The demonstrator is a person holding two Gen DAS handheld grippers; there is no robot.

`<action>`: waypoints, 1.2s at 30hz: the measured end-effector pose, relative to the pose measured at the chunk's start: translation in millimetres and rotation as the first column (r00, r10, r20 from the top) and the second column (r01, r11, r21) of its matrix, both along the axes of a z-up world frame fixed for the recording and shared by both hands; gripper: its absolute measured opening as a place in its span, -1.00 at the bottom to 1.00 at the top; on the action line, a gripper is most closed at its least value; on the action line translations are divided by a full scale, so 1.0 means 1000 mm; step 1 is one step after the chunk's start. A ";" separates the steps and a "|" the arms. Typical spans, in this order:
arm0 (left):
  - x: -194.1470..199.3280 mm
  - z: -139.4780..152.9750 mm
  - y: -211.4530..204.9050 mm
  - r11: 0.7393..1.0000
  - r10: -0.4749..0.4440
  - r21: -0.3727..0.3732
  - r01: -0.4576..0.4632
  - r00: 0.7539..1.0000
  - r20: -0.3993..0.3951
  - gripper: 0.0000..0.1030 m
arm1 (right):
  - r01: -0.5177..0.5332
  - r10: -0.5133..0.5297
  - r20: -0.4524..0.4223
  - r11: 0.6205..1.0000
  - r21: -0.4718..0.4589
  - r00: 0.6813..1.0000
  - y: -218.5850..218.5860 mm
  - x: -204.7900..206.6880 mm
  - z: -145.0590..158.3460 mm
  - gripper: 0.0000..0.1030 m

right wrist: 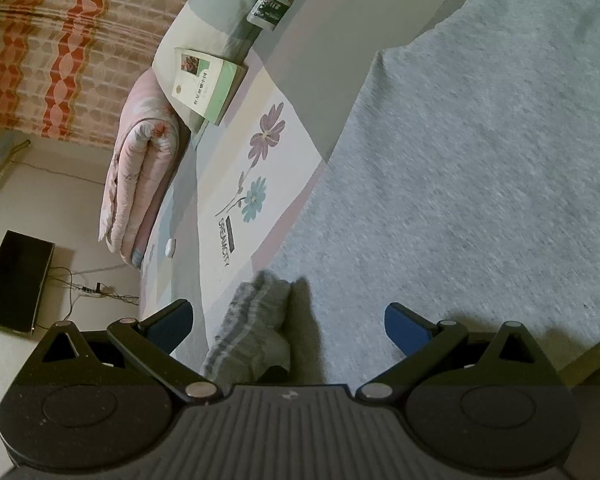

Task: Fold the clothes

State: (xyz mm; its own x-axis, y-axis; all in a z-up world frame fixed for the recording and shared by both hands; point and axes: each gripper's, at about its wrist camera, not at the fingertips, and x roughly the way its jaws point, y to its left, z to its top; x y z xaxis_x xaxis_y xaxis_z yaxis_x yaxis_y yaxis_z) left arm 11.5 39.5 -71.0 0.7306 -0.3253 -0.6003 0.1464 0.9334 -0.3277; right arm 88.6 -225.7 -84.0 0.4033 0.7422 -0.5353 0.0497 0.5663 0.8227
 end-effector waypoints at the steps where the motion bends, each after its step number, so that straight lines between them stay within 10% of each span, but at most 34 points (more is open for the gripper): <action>1: -0.001 0.000 0.000 1.000 -0.007 -0.005 0.007 1.000 0.000 -0.16 | 0.001 -0.001 0.001 1.000 0.000 1.000 -0.001 0.000 0.001 1.00; 18: -0.033 0.023 0.064 0.996 0.064 0.062 -0.067 0.996 0.058 0.26 | -0.008 0.004 0.104 0.999 0.042 0.995 -0.014 -0.003 0.031 1.00; 29: -0.044 -0.008 0.071 0.998 -0.036 0.053 0.041 0.994 -0.102 0.26 | -0.333 0.326 0.108 0.941 0.052 0.939 0.064 0.003 0.022 1.00; 36: -0.040 0.021 0.104 0.997 0.054 0.048 -0.052 0.998 -0.033 0.26 | -0.441 0.440 0.040 0.898 0.017 0.897 0.101 0.005 -0.005 1.00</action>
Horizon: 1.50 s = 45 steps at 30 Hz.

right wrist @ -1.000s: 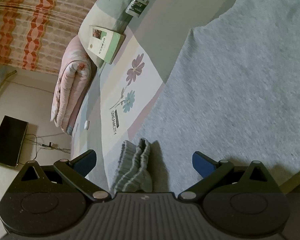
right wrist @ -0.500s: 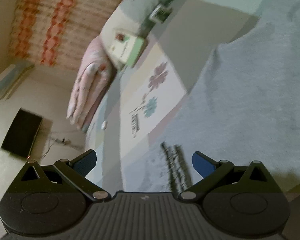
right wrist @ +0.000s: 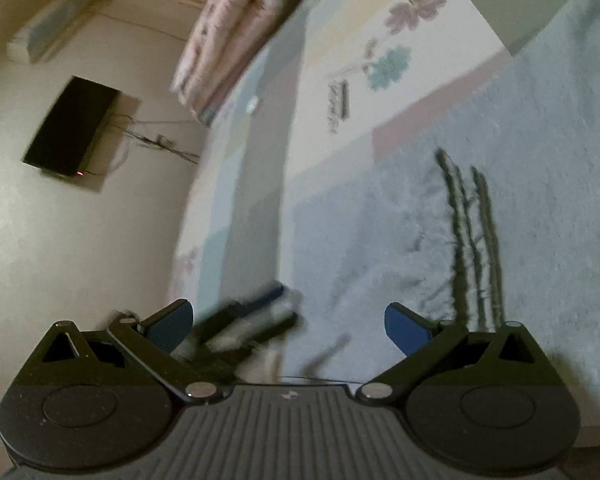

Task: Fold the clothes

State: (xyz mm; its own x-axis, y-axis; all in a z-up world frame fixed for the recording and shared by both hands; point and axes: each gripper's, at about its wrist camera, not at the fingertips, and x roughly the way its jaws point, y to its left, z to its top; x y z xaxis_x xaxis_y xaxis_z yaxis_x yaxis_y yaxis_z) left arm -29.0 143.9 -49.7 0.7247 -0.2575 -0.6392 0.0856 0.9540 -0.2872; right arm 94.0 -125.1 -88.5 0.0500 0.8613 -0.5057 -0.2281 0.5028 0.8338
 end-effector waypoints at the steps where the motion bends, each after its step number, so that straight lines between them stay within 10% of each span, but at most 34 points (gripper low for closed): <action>1: -0.001 0.002 0.000 1.000 -0.001 0.021 0.001 1.000 0.002 0.26 | -0.005 0.005 -0.009 1.000 -0.015 1.000 0.003 0.001 -0.005 1.00; 12: -0.075 -0.012 -0.024 0.906 -0.154 0.391 0.159 0.987 -0.045 0.36 | 0.040 -0.038 -0.077 0.999 0.029 0.996 -0.007 -0.004 -0.025 1.00; 19: -0.077 -0.032 -0.059 0.756 -0.237 0.620 0.211 0.971 -0.041 0.41 | 0.056 -0.053 -0.081 0.998 0.029 0.995 -0.009 -0.003 -0.025 1.00; 25: -0.074 -0.026 -0.055 0.789 -0.198 0.596 0.145 0.980 0.024 0.41 | 0.058 -0.056 -0.080 0.998 0.024 0.995 -0.009 -0.003 -0.026 1.00; 33: -0.075 -0.035 -0.059 0.678 -0.247 0.715 0.172 0.969 0.000 0.46 | 0.055 -0.053 -0.075 0.998 0.021 0.996 -0.007 -0.003 -0.025 1.00; 45: -0.080 -0.019 -0.037 0.742 -0.253 0.635 0.215 0.967 -0.032 0.46 | 0.054 -0.052 -0.073 0.998 0.022 0.996 -0.007 -0.004 -0.024 1.00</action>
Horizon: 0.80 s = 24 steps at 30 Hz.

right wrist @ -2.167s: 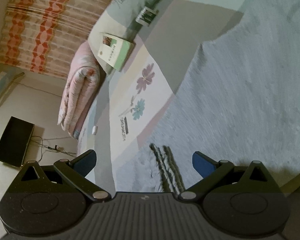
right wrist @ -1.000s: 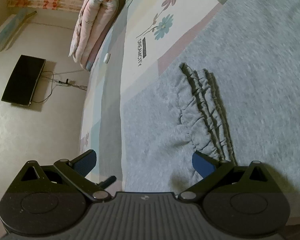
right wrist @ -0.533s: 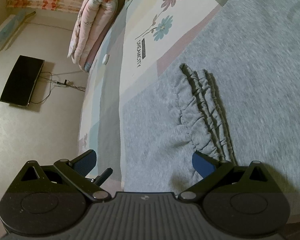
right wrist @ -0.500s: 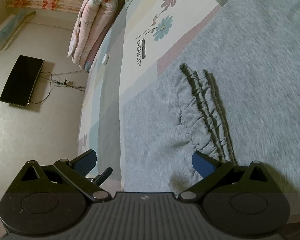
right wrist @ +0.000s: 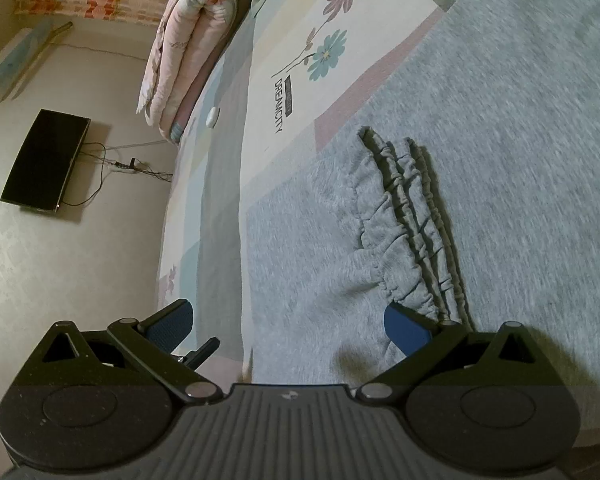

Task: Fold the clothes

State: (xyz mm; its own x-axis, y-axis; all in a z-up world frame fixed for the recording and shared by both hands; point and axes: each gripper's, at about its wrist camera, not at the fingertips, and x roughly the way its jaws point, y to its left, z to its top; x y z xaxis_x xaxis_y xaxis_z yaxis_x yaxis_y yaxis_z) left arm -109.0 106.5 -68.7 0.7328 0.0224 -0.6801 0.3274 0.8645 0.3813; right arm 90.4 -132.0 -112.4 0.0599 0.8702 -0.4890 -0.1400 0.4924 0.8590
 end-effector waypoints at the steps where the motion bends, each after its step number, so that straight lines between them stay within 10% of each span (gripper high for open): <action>1: -0.002 0.005 0.004 1.000 0.006 -0.017 -0.006 1.000 0.001 0.46 | 0.000 0.000 0.000 1.000 0.001 1.000 0.000 0.000 0.000 1.00; 7: 0.014 0.029 0.015 0.989 0.063 -0.140 -0.052 0.995 0.079 0.45 | 0.002 -0.002 0.002 1.000 0.007 1.000 -0.002 -0.003 -0.001 1.00; 15: 0.033 -0.014 -0.010 0.998 -0.013 -0.060 0.013 1.000 -0.007 0.45 | -0.001 0.001 -0.004 1.000 0.018 1.000 -0.003 -0.003 -0.003 1.00; 24: 0.047 0.012 -0.004 0.993 -0.020 -0.117 0.024 0.999 0.038 0.46 | -0.004 0.004 0.003 1.000 0.022 1.000 -0.004 -0.003 -0.004 1.00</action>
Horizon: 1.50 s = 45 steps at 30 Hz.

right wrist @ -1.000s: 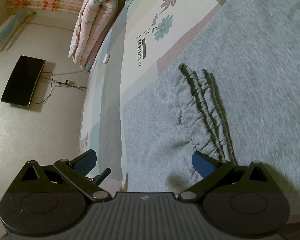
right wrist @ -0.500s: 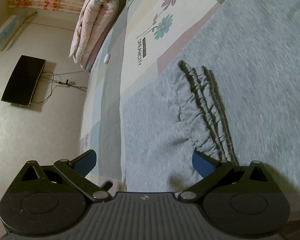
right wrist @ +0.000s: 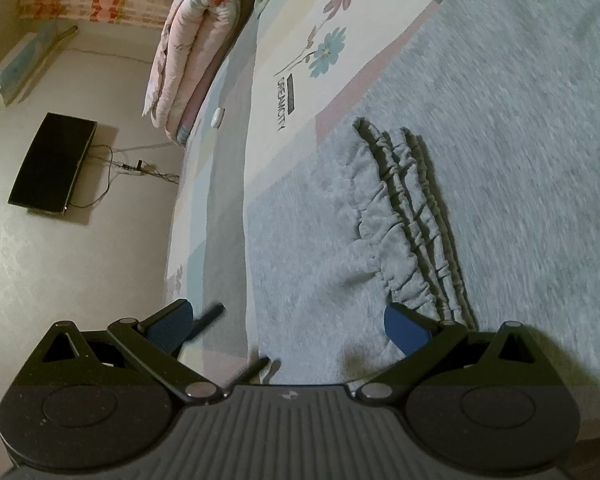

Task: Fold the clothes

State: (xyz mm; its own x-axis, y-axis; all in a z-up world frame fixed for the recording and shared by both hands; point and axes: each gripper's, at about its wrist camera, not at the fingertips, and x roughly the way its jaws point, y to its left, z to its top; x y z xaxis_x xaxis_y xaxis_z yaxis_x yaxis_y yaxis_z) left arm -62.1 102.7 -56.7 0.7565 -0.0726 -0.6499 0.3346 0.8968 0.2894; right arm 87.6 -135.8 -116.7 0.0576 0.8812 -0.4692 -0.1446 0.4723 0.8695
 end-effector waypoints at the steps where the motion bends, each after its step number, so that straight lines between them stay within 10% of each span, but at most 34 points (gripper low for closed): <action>1: 0.006 0.003 0.000 1.000 -0.001 -0.021 0.001 1.000 0.012 0.46 | -0.001 0.001 0.003 1.000 -0.002 1.000 0.000 0.000 0.001 1.00; 10: 0.059 -0.030 0.027 0.949 0.089 -0.286 -0.135 0.982 -0.168 0.48 | 0.006 -0.006 -0.012 1.000 0.026 1.000 -0.005 0.001 -0.003 1.00; 19: 0.077 -0.001 0.027 0.930 0.091 -0.348 -0.118 0.991 -0.093 0.49 | 0.010 -0.010 0.082 1.000 0.005 0.997 -0.013 -0.006 0.020 1.00; 24: 0.115 -0.032 0.029 0.906 0.174 -0.355 -0.233 0.966 -0.190 0.48 | 0.051 -0.050 0.129 0.999 -0.004 0.990 -0.030 -0.006 0.032 1.00; 36: 0.108 0.004 -0.036 0.904 -0.041 -0.427 0.001 0.996 -0.084 0.57 | 0.248 -0.240 0.131 0.967 -0.050 0.962 -0.089 0.008 0.022 1.00; 45: 0.139 -0.026 -0.052 0.862 -0.011 -0.497 -0.105 0.974 -0.225 0.69 | 0.293 -0.285 0.102 0.953 -0.077 0.953 -0.107 0.009 0.006 1.00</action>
State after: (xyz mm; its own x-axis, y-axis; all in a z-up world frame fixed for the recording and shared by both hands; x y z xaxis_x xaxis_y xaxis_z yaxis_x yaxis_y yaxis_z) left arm 76.5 50.4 -83.0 0.6153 -0.4007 -0.6789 0.2898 0.9159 -0.2779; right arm 96.3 -243.1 -110.6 0.3486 0.7752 -0.5269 -0.0655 0.5809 0.8113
